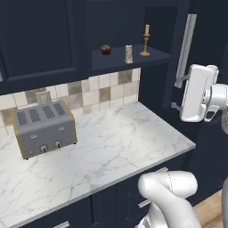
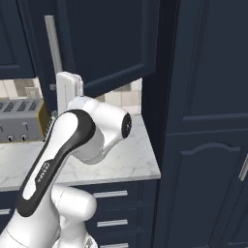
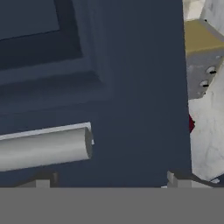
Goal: Pick the candle and candle from the dining table and place them in the open cabinet. Close the cabinet after placing the objects.
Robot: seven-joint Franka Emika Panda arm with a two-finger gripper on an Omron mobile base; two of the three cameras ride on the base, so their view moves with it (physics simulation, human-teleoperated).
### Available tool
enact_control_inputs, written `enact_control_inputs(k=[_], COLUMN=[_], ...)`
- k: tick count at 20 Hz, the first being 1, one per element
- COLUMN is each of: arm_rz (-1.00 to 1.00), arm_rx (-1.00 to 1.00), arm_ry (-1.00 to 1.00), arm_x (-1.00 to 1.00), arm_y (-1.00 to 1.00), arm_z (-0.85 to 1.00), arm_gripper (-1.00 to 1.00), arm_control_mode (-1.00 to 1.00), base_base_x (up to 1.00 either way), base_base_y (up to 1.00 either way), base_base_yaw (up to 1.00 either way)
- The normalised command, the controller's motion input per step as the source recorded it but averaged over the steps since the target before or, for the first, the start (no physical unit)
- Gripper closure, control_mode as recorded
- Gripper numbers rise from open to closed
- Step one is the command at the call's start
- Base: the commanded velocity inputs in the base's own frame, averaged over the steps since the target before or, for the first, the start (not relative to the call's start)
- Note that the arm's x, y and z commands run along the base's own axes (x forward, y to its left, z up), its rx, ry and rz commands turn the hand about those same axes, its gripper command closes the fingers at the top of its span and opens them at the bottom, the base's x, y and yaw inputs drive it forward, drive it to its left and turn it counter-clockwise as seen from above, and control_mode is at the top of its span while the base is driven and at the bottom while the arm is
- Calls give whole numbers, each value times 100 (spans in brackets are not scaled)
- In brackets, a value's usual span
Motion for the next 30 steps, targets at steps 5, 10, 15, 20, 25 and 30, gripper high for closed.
enact_control_inputs(k=[5, 10, 15, 20, 25, 30], arm_rz=[-1, -1, 0, -3, -13, -21], arm_rx=[0, 0, 0, 0, 0, 0], arm_ry=[-16, -16, -14, -8, 0, 4], arm_x=[37, 38, 37, 34, 18, 25], arm_y=[74, 82, 70, 61, 54, 32], arm_z=[0, 3, 6, 6, 20, 32], arm_gripper=[-100, -100, -100, -100, -100, -100], arm_control_mode=[-100, -100, -100, -100, -100, -100], base_base_x=[0, 0, 0, 0, 0, 0], base_base_y=[0, 0, 0, 0, 0, 0], base_base_yaw=[0, 0, 0, 0, 0, 0])
